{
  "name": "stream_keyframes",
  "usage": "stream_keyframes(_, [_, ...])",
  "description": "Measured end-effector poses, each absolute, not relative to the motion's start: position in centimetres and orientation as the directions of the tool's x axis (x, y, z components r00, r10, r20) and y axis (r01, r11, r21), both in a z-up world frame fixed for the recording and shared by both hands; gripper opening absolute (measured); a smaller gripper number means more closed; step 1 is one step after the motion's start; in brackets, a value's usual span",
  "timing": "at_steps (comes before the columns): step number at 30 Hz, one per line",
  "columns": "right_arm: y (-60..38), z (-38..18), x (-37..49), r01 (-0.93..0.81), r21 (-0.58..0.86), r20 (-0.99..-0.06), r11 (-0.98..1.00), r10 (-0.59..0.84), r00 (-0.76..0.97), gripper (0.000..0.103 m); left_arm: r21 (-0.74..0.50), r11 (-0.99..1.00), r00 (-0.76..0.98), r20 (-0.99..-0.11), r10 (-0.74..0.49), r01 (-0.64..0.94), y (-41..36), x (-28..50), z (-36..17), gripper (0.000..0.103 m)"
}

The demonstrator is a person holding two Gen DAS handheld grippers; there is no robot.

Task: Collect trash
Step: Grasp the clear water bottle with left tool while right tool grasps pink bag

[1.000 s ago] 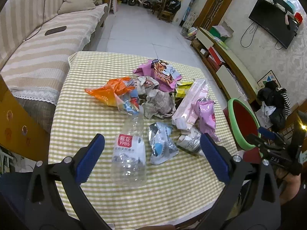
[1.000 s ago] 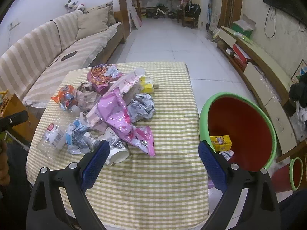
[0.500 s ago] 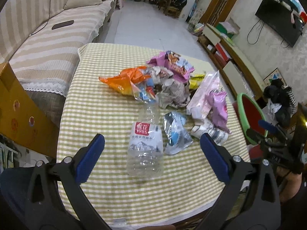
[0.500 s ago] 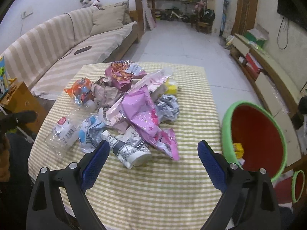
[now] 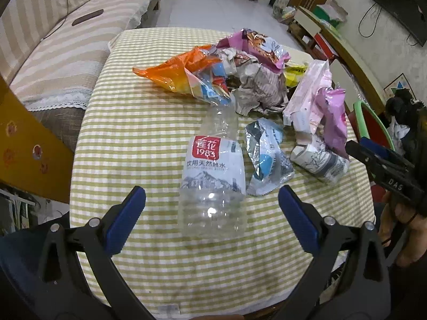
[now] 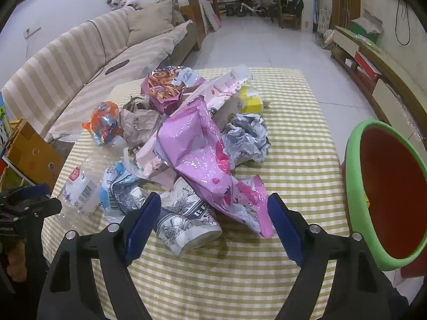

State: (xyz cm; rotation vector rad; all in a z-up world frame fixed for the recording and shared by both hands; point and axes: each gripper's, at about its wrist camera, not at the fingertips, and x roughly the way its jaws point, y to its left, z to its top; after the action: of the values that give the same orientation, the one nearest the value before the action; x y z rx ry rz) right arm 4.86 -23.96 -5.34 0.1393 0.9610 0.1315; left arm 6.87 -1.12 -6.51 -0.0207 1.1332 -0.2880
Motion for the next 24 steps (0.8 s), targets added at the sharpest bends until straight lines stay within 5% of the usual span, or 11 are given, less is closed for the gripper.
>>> stream_keyframes(8, [-23.5,-6.5,6.8,-0.064,0.159,-0.833,0.985,0.169,0.527,0.063,-0.145,0.964,0.354,-0.909,-0.219,0.224,-2.2,9.1,-8.5,0.097])
stream_keyframes(12, [-23.4,-7.2,7.5,-0.07,0.161,-0.841,0.984,0.174,0.512,0.058,-0.126,0.964,0.334,-0.921,-0.201,0.233,-2.8,10.0,-9.5,0.086])
stream_keyframes(16, [-23.1,-7.4,7.7,-0.079,0.149,-0.849,0.986,0.169,0.5,0.04,-0.135,0.966,0.318,-0.926,-0.203,0.222,-3.0,10.8,-10.2,0.057])
stream_keyframes(18, [-22.9,-7.5,7.7,-0.086,0.134,-0.855,0.987,0.159,0.494,0.02,-0.144,0.965,0.314,-0.926,-0.21,0.22,-2.9,10.8,-10.3,0.055])
stream_keyframes(24, [-22.9,-6.6,6.7,-0.092,0.118,-0.842,0.989,0.149,0.519,0.018,-0.145,0.968,0.352,-0.912,-0.211,0.205,-2.2,10.1,-9.1,0.055])
